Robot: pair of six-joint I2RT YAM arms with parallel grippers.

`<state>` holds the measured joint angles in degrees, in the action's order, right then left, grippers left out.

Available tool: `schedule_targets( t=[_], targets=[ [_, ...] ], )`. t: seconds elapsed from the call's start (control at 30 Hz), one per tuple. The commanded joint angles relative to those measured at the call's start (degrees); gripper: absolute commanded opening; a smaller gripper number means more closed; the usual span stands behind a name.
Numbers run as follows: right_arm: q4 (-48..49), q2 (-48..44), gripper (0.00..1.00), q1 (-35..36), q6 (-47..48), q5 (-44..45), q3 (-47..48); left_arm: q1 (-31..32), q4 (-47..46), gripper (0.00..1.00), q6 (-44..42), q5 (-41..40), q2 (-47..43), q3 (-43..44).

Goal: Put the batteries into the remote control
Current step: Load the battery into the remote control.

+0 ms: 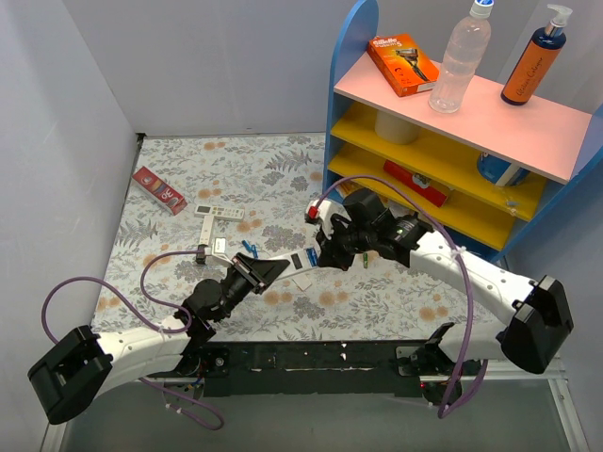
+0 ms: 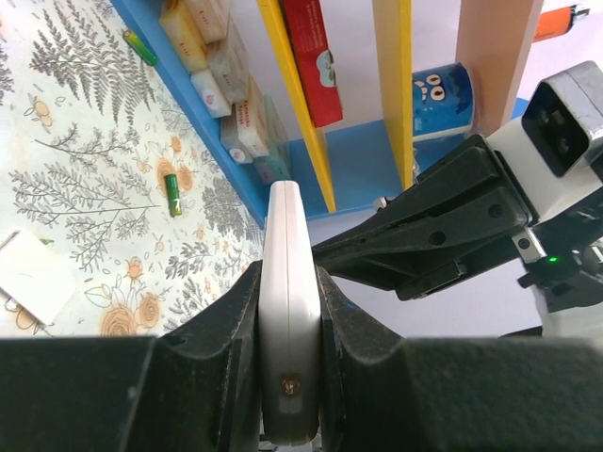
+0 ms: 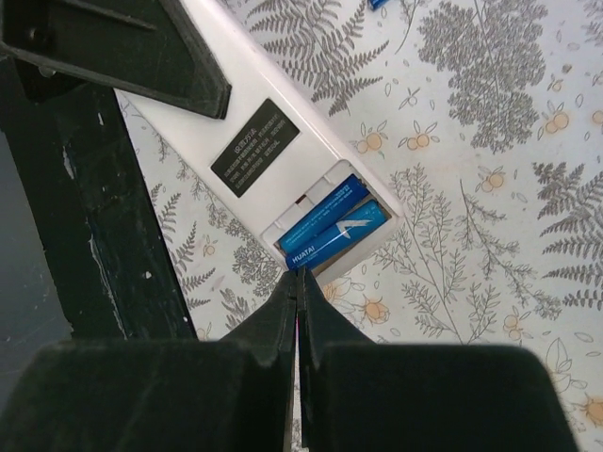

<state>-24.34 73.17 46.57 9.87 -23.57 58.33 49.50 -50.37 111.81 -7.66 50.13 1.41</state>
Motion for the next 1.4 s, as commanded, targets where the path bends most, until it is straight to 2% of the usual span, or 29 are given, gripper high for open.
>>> schedule_targets(
  t=[0.0, 0.2, 0.53, 0.67, 0.87, 1.3, 1.37],
  targets=[
    [-2.4, 5.0, 0.02, 2.0, -1.2, 5.5, 5.6, 1.7, -9.1, 0.00, 3.5, 12.3, -2.6, 0.4],
    [-8.4, 11.0, 0.06, 2.1, -4.2, 6.7, 10.2, 1.7, -11.9, 0.00, 0.7, 14.8, -2.5, 1.1],
    [-7.6, 13.6, 0.19, 4.7, -8.6, 5.6, 12.5, 1.7, -9.7, 0.00, -1.1, 14.4, -3.0, 2.1],
    [-6.1, 11.5, 0.22, 4.6, -9.4, 8.0, 11.0, 1.7, -0.8, 0.00, -0.7, 9.6, -6.1, 1.3],
    [-2.8, 7.7, 0.25, 3.8, -13.2, 8.4, 8.2, 1.3, 5.5, 0.00, -1.8, 4.1, -10.2, -0.1],
    [4.7, 0.3, 0.32, 0.2, -18.9, 6.5, 2.3, 0.3, 6.0, 0.00, 3.3, 0.5, -11.8, -4.5],
    [5.4, -0.7, 0.40, -0.2, -19.8, 6.1, 1.4, 0.3, 6.5, 0.00, 3.4, 0.3, -12.2, -4.7]
  ],
)
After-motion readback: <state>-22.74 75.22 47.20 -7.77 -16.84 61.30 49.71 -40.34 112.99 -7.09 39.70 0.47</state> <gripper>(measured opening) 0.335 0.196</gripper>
